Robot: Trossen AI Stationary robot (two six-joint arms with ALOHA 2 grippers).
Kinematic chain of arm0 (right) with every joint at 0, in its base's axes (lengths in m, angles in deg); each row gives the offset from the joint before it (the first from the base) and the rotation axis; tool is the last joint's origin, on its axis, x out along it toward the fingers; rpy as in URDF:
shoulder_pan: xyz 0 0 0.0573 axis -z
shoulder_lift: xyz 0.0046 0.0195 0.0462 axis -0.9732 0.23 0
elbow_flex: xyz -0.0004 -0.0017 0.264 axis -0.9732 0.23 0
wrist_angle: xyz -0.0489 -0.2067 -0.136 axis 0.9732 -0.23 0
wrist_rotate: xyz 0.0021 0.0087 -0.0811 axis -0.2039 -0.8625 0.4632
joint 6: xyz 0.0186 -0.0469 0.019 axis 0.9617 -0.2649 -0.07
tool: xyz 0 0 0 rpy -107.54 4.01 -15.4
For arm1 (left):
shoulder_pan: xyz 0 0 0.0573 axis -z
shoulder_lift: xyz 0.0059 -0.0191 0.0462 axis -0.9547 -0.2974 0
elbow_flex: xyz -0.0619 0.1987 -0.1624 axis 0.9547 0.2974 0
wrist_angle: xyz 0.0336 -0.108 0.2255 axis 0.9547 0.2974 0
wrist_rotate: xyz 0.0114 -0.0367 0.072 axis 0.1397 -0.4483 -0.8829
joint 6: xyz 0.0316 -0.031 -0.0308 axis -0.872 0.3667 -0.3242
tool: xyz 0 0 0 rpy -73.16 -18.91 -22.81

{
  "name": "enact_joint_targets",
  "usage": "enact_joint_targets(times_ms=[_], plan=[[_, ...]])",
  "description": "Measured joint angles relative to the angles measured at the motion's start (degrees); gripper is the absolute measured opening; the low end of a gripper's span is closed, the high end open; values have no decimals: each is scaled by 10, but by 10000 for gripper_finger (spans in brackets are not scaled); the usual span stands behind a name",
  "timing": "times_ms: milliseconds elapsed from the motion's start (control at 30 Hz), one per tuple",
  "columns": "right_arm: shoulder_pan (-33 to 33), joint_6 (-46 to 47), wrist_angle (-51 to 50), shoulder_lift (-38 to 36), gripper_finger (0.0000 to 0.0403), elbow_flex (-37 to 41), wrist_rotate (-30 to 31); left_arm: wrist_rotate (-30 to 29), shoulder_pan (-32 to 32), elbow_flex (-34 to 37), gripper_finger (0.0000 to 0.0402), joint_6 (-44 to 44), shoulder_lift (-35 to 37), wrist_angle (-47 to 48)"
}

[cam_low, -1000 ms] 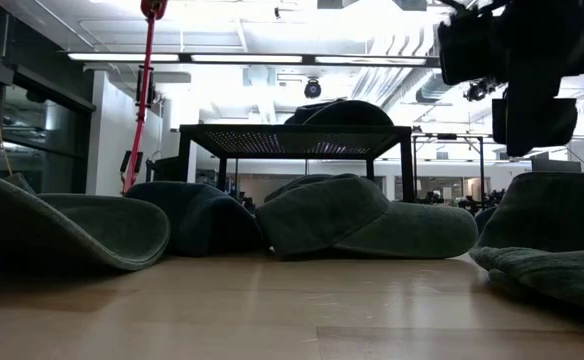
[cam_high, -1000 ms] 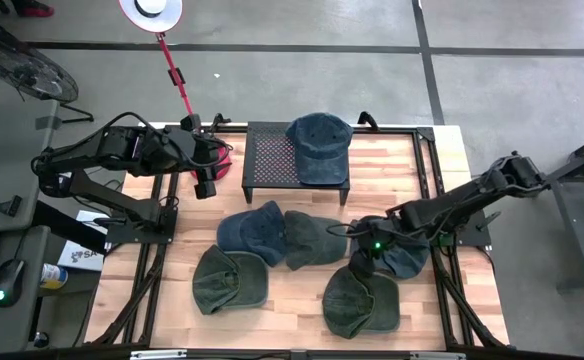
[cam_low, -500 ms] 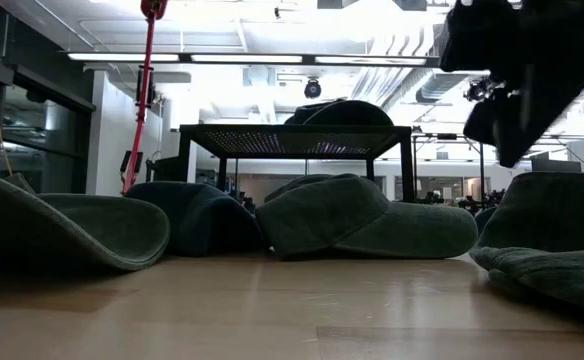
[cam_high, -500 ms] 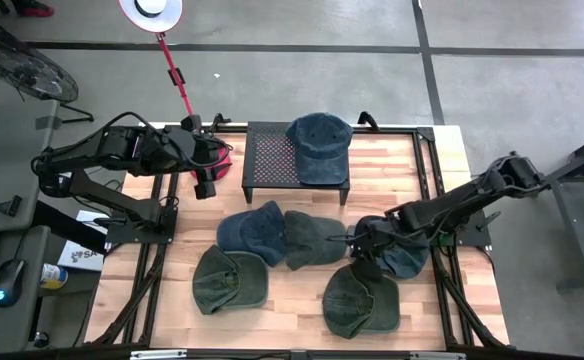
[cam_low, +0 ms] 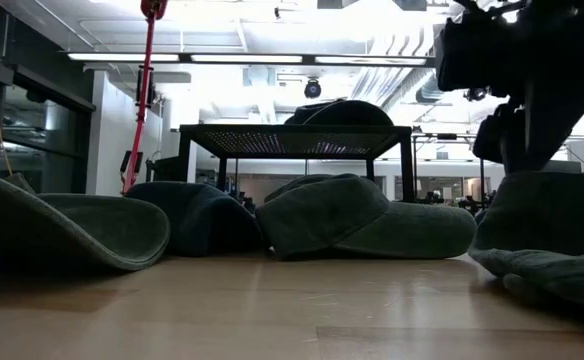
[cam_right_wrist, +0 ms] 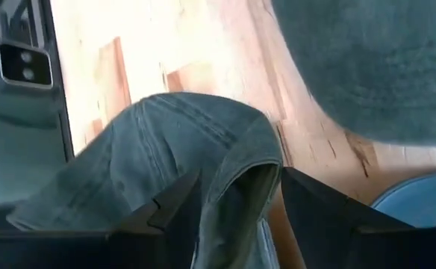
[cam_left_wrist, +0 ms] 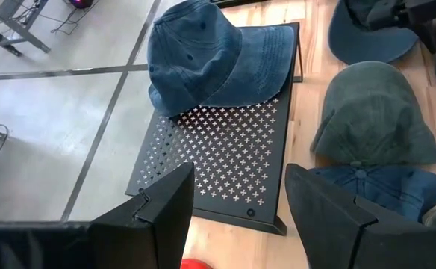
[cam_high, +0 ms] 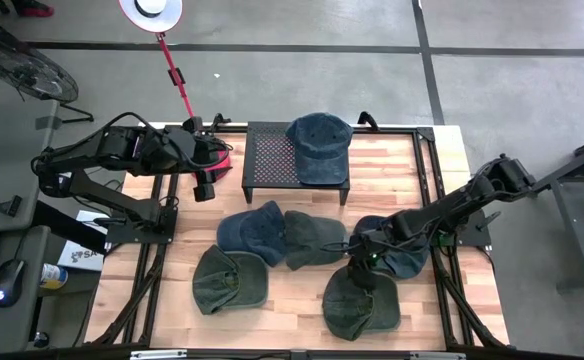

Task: Pick & Place hat
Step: Put the bottom right gray cap to the left of the blue cap on the shelf

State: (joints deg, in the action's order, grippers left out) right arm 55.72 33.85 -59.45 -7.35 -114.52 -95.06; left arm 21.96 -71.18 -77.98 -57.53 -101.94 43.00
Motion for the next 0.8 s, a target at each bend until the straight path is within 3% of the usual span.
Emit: enact_joint_targets(times_ms=[333,633,800], plan=[[-8,80,16,0,184,0,-13,0,0,0,204,0,0,0],[-8,165,25,5,261,0,3,0,0,0,204,0,0,0],[-9,181,84,47,289,0,-8,0,0,0,204,-1,0,0]])
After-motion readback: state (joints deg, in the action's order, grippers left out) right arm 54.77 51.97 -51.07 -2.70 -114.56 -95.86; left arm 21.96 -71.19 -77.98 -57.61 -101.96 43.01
